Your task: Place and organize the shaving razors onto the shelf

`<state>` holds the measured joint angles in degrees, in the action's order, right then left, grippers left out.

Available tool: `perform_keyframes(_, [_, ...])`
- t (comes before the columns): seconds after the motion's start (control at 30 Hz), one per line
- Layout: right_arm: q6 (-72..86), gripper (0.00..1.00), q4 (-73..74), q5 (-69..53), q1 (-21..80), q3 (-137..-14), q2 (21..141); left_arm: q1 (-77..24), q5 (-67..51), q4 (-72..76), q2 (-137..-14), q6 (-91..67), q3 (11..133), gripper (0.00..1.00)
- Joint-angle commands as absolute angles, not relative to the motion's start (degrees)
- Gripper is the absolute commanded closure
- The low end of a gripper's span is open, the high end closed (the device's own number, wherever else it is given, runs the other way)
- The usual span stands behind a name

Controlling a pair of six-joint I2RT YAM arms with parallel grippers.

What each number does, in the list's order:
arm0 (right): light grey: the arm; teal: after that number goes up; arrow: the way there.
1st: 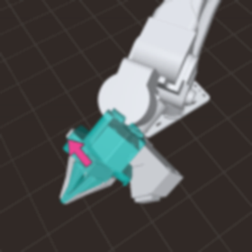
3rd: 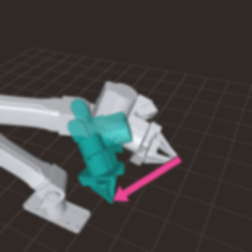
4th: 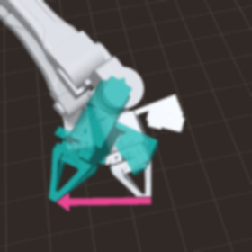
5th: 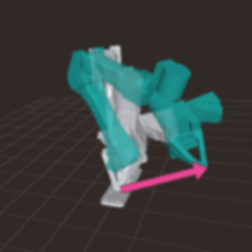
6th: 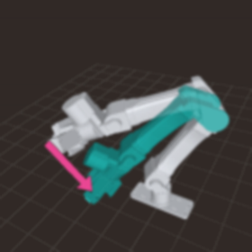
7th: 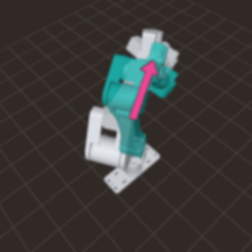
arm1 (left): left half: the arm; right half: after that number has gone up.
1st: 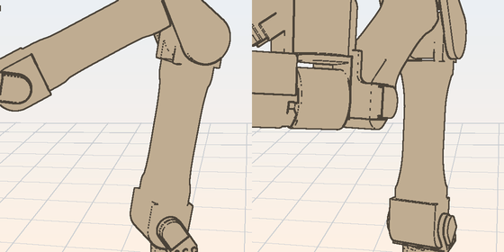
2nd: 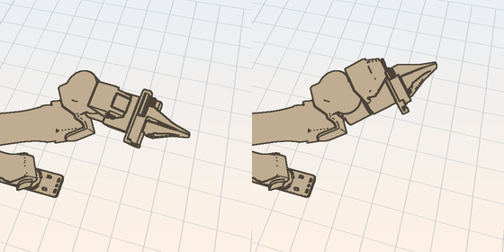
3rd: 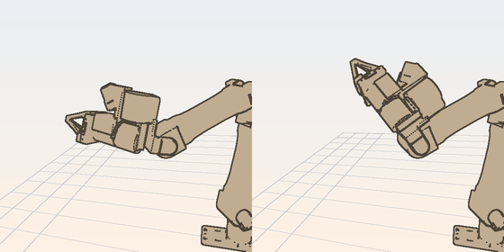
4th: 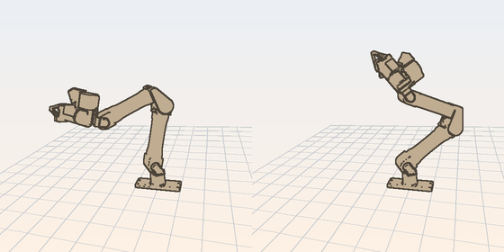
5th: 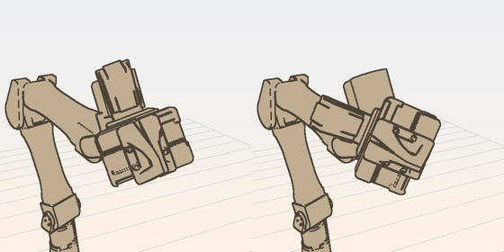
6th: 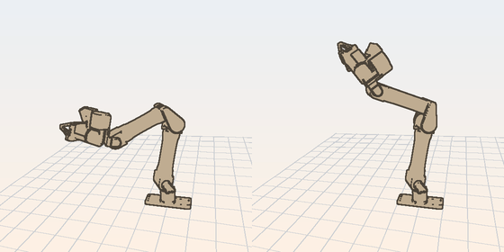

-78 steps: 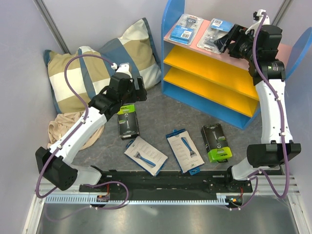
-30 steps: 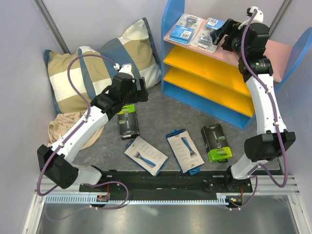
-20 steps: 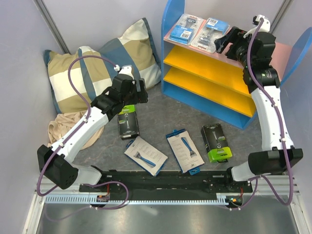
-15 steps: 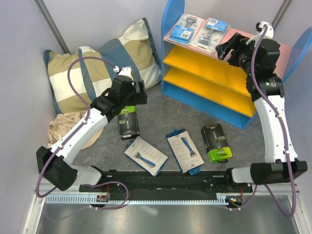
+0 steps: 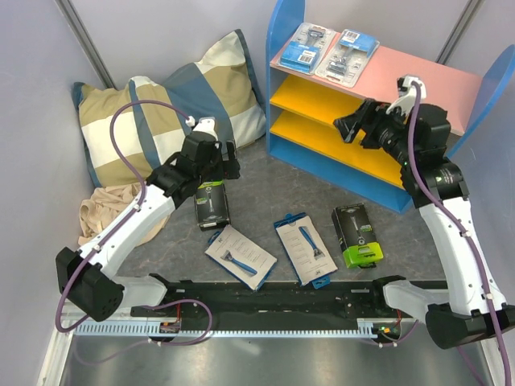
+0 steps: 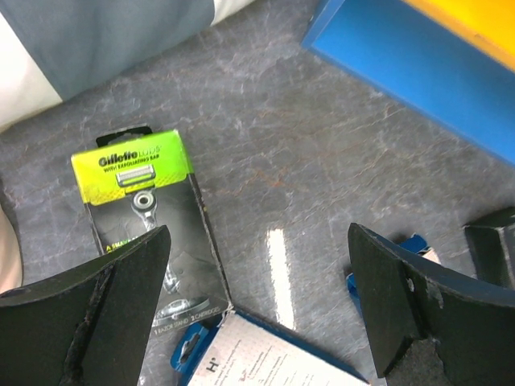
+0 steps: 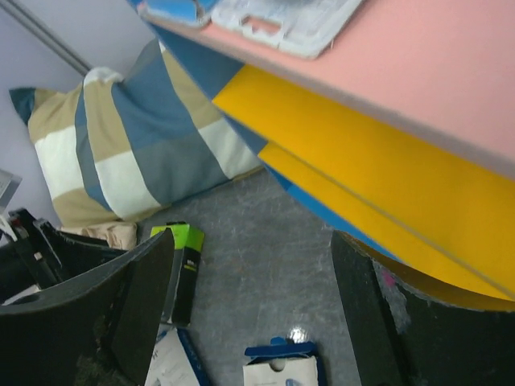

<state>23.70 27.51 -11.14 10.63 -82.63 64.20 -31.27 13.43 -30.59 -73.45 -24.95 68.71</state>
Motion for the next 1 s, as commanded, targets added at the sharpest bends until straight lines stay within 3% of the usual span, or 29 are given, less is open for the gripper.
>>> perform_keyframes(0.0, [21.97,0.13,28.92,-11.16,12.65,-77.97,61.88,-31.55,14.59,-30.32,-71.63,-23.03,66.98,0.02])
perform_keyframes(0.63, [16.35,0.12,26.81,-13.71,17.4,-51.08,58.01,-33.66,5.98,-25.76,-72.42,-26.63,57.4,0.03])
perform_keyframes(0.97, [19.59,0.12,24.61,-15.46,18.19,-41.41,58.01,-40.42,-8.69,-13.19,-78.92,-32.52,52.47,0.02])
